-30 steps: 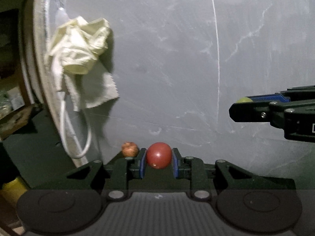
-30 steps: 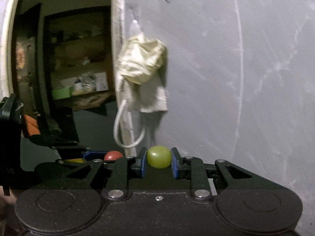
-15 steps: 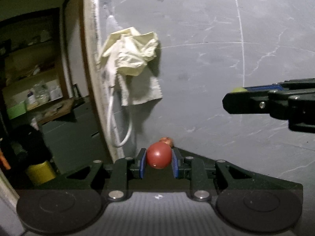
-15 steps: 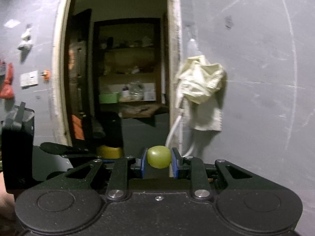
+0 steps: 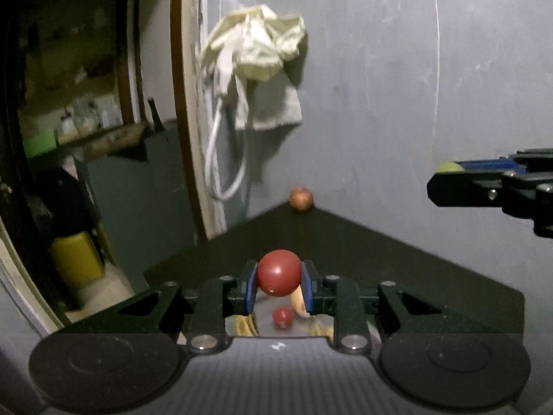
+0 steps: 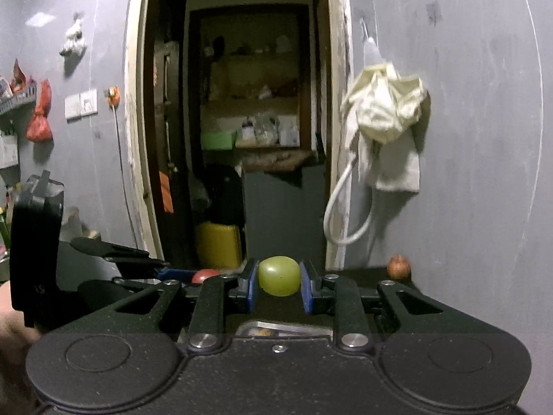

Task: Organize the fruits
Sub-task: 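Carry the cherry tomato to the tray with the left tool while the right tool carries the grape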

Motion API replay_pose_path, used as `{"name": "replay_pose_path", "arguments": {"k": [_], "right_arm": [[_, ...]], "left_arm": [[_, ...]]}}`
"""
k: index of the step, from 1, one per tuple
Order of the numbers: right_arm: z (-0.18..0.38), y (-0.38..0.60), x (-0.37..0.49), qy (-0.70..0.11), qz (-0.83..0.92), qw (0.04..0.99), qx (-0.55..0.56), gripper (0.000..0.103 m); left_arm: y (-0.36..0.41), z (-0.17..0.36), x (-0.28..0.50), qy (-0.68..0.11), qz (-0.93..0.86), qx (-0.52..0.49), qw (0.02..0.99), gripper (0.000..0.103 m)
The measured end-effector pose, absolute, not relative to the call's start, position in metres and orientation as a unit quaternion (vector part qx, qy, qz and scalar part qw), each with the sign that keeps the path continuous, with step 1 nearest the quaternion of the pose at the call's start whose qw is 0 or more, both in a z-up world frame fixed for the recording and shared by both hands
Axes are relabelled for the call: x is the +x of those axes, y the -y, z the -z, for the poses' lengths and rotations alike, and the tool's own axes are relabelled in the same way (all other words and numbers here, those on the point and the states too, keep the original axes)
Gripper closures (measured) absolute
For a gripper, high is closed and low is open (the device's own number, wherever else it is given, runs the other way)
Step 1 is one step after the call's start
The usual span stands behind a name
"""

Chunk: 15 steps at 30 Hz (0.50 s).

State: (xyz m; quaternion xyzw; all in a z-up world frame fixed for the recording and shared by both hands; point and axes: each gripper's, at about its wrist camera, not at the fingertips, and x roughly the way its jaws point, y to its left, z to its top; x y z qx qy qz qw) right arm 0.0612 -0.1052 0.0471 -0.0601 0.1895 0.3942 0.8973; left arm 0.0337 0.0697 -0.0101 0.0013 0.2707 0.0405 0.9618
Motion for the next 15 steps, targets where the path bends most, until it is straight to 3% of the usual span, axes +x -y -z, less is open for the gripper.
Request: {"name": "replay_pose_path", "arguments": {"k": [8, 15], "right_arm": [[0.015, 0.092, 0.035, -0.294, -0.349, 0.886, -0.08, 0.076], [0.026, 0.102, 0.022, -0.307, -0.34, 0.886, -0.073, 0.076]], "left_arm": [[-0.088, 0.08, 0.004, -0.342, 0.013, -0.038, 0.939, 0.075], [-0.08, 0.093, -0.009, -0.361, 0.025, -0.042, 0.931, 0.075]]}}
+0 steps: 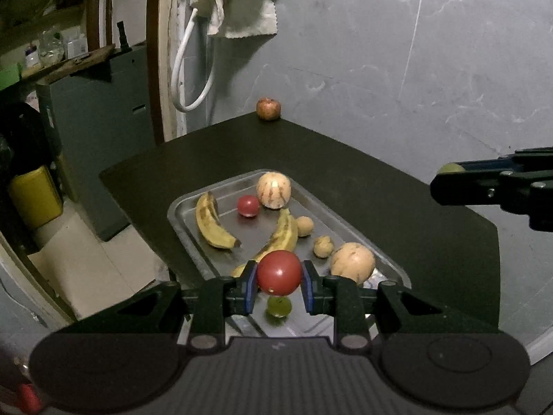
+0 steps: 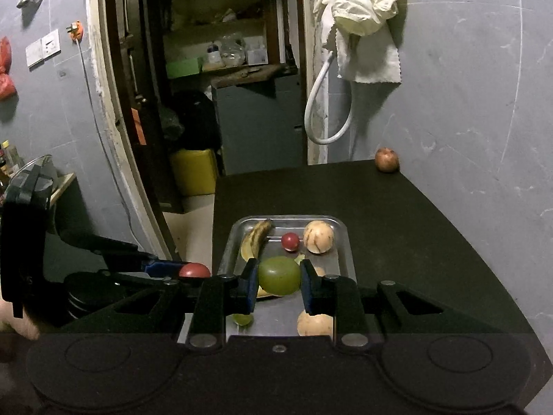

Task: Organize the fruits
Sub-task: 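Carry the cherry tomato to the tray with the left tool while the right tool carries the grape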

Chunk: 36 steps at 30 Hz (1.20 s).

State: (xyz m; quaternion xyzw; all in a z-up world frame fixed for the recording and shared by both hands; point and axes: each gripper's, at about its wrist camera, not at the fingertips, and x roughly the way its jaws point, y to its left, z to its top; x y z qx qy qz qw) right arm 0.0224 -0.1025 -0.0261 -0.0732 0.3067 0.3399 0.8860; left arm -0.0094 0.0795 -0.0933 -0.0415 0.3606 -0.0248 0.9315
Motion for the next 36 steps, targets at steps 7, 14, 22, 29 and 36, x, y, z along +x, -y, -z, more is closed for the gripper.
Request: {"name": "replay_pose_path", "arguments": {"k": [7, 14, 22, 29, 36], "right_arm": [[0.016, 0.124, 0.039, -0.279, -0.398, 0.87, -0.083, 0.076], [0.027, 0.155, 0.046, -0.28, -0.431, 0.854, -0.075, 0.076], [0.055, 0.155, 0.048, -0.311, -0.45, 0.832, -0.089, 0.076], [0.094, 0.142, 0.065, -0.353, -0.428, 0.826, -0.099, 0.076], [0.141, 0.12, 0.084, -0.409, -0.404, 0.813, -0.096, 0.076]], "left_arm": [[-0.049, 0.076, 0.004, -0.34, -0.032, -0.045, 0.939, 0.075], [-0.017, 0.078, -0.012, -0.349, -0.08, -0.055, 0.932, 0.075], [-0.007, 0.096, -0.021, -0.375, -0.108, -0.074, 0.918, 0.075], [-0.012, 0.128, -0.007, -0.402, -0.107, -0.082, 0.906, 0.075], [-0.022, 0.152, 0.014, -0.419, -0.105, -0.082, 0.898, 0.075]]}}
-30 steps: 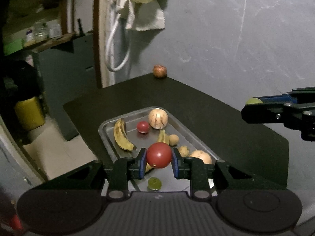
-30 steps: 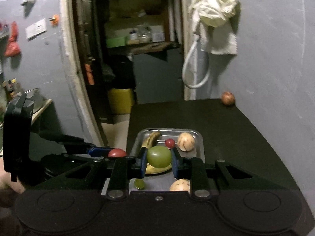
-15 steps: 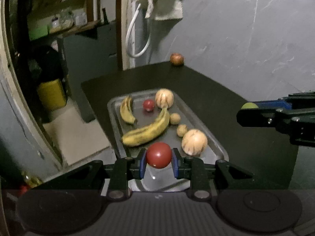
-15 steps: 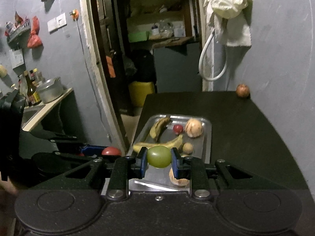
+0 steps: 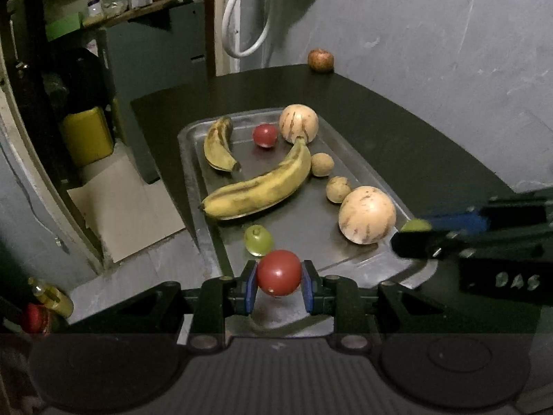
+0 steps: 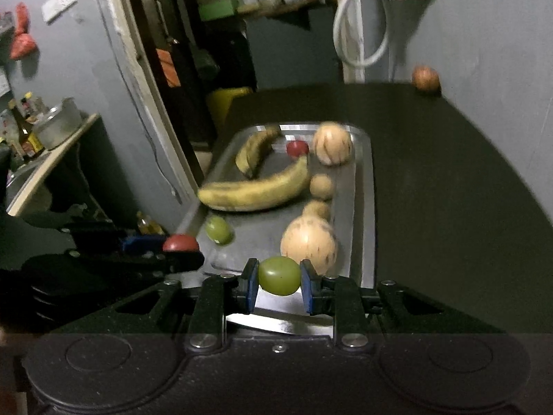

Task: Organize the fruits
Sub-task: 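Carry the cherry tomato to the tray with the left tool while the right tool carries the grape, then lower the tomato into the tray with the left tool while the right tool lowers the grape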

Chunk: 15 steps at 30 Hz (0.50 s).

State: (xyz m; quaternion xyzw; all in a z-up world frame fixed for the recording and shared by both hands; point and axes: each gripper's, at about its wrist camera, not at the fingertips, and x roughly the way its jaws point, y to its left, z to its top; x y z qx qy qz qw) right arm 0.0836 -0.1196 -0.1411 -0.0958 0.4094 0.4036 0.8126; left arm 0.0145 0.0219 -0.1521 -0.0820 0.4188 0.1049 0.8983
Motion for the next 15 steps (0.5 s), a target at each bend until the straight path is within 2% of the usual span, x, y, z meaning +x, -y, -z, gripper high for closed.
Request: {"name": "replay_pose_path", "arguments": {"k": [15], "right_arm": [[0.173, 0.108, 0.101, -0.441, -0.376, 0.806, -0.125, 0.076]], "left_arm": [[-0.02, 0.175, 0.038, -0.441, -0.092, -0.082, 0.889, 0.075]]}}
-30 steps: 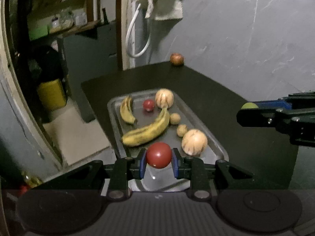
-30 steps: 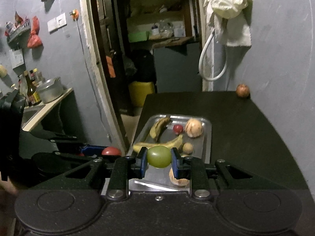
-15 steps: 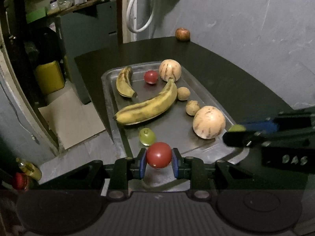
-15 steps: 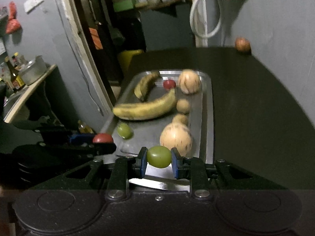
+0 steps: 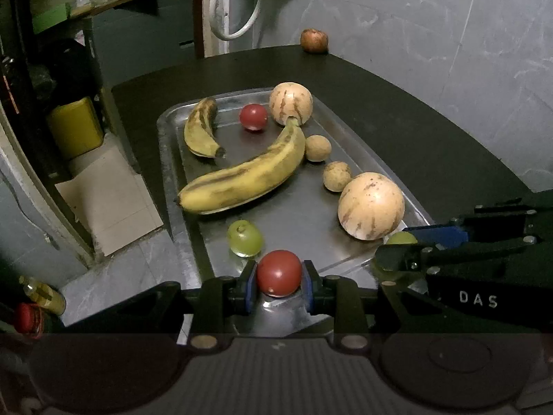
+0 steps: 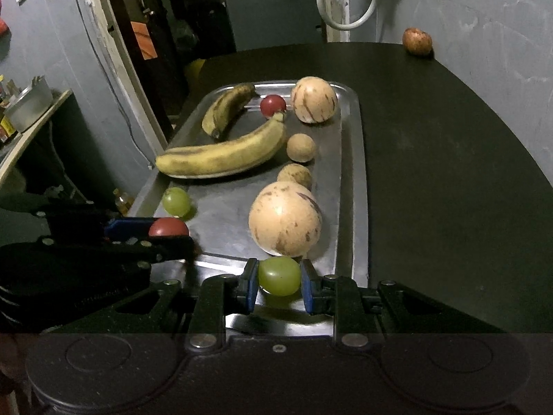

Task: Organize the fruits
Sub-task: 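Lower the tomato into the tray with the left tool while the right tool lowers the grape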

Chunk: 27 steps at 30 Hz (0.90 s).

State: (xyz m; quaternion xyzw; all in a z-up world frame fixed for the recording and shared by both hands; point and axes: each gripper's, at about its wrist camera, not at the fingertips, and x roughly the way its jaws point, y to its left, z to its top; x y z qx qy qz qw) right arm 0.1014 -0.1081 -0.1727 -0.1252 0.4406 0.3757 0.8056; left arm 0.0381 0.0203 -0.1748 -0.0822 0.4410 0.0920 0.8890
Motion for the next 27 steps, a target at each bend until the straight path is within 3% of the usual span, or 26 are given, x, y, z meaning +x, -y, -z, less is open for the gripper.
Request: {"name": "replay_pose_path", "arguments": {"k": [27], "right_arm": [[0.165, 0.114, 0.097, -0.423, -0.384, 0.81, -0.132, 0.071]], "left_arm": [[-0.02, 0.171, 0.037, -0.437, -0.099, -0.073, 0.891, 0.072]]}}
